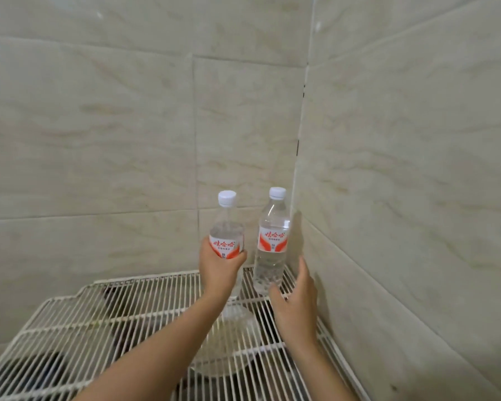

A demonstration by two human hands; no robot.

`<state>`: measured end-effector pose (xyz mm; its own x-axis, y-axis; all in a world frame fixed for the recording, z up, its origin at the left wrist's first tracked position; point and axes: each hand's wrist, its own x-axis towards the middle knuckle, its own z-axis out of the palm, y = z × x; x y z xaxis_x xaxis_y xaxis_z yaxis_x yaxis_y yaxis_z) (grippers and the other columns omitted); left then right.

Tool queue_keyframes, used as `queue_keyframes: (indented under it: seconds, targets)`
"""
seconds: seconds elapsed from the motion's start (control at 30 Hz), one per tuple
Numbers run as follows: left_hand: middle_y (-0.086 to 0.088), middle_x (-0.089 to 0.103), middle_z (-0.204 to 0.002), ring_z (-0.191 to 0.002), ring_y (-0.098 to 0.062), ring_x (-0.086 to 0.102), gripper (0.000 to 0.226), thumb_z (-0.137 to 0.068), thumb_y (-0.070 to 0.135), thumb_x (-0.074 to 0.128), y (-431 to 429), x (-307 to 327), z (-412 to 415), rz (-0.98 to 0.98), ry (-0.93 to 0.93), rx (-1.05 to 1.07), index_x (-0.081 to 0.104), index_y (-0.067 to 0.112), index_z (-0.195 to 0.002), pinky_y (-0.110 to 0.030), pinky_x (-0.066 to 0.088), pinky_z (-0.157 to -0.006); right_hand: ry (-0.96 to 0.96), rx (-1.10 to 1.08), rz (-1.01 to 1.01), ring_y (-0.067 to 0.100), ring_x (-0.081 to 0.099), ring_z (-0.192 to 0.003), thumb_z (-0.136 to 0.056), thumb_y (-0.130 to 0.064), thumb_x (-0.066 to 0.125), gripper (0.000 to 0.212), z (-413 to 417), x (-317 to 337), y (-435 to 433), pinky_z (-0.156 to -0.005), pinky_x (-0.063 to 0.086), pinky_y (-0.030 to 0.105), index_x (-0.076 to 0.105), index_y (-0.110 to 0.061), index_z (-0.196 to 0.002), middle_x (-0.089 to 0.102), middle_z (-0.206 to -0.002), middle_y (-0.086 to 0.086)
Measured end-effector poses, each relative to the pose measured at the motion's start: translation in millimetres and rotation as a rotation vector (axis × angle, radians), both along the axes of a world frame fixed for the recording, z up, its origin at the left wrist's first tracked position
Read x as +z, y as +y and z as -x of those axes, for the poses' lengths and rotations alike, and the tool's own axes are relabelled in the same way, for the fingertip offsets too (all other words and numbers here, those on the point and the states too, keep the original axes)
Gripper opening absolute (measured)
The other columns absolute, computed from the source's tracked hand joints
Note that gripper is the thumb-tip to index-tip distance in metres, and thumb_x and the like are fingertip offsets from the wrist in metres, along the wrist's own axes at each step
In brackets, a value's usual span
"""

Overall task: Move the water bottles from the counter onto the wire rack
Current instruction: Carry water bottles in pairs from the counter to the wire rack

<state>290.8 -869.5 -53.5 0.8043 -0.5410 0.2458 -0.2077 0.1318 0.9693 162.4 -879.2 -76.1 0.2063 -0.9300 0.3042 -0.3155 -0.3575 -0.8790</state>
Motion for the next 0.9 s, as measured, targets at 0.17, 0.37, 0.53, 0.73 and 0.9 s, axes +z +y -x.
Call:
queue_keyframes:
  seconds: [0.17, 0.37, 0.53, 0.73, 0.9]
  targets:
    - [-0.004, 0.06, -0.097, -0.088, -0.02, 0.06, 0.054, -0.063, 0.013, 0.081, -24, -5, -12, -0.006, -0.033, 0.006, 0.046, 0.02, -0.104, -0.02, 0.045, -0.064, 0.083, 0.052, 0.024, 0.017, 0.024, -0.139, -0.087, -0.023, 0.056, 0.07, -3, 0, 7, -0.111, 0.025, 0.032, 0.016, -0.02, -0.145, 0.028, -0.15, 0.001]
    - [-0.006, 0.054, -0.113, -0.102, -0.023, 0.057, 0.066, -0.066, 0.023, 0.079, -30, -12, -21, -0.057, -0.024, -0.048, 0.035, 0.025, -0.116, -0.037, 0.051, -0.087, 0.104, 0.004, 0.049, 0.022, 0.032, -0.133, -0.086, -0.024, 0.057, 0.067, 1, -2, -10, -0.105, 0.033, 0.035, 0.022, -0.017, -0.143, 0.036, -0.144, 0.007]
    - [0.004, 0.045, -0.114, -0.107, -0.016, 0.049, 0.083, -0.068, 0.01, 0.076, -11, -16, -19, -0.113, -0.049, -0.217, 0.025, 0.016, -0.134, -0.035, 0.043, -0.095, 0.122, -0.004, 0.002, 0.024, 0.035, -0.132, -0.085, -0.025, 0.06, 0.065, -6, -10, -13, -0.105, 0.035, 0.039, 0.028, -0.015, -0.14, 0.039, -0.143, 0.008]
    - [-0.002, 0.053, -0.122, -0.115, -0.022, 0.053, 0.089, -0.062, -0.001, 0.076, -4, -19, -38, -0.242, -0.076, -0.331, 0.03, 0.021, -0.134, -0.04, 0.046, -0.098, -0.044, 0.054, -0.198, 0.028, 0.048, -0.123, -0.065, -0.02, 0.08, 0.091, -42, -12, -36, -0.101, 0.043, 0.044, 0.027, -0.01, -0.138, 0.049, -0.134, 0.012]
    - [0.003, 0.059, -0.114, -0.109, -0.017, 0.057, 0.08, -0.06, 0.007, 0.081, -13, -24, -36, -0.243, -0.108, -0.245, 0.04, 0.02, -0.127, -0.037, 0.049, -0.094, -0.056, 0.032, -0.24, 0.03, 0.053, -0.117, -0.063, -0.022, 0.082, 0.087, -63, -10, -61, -0.094, 0.047, 0.042, 0.031, -0.011, -0.133, 0.052, -0.13, 0.011]
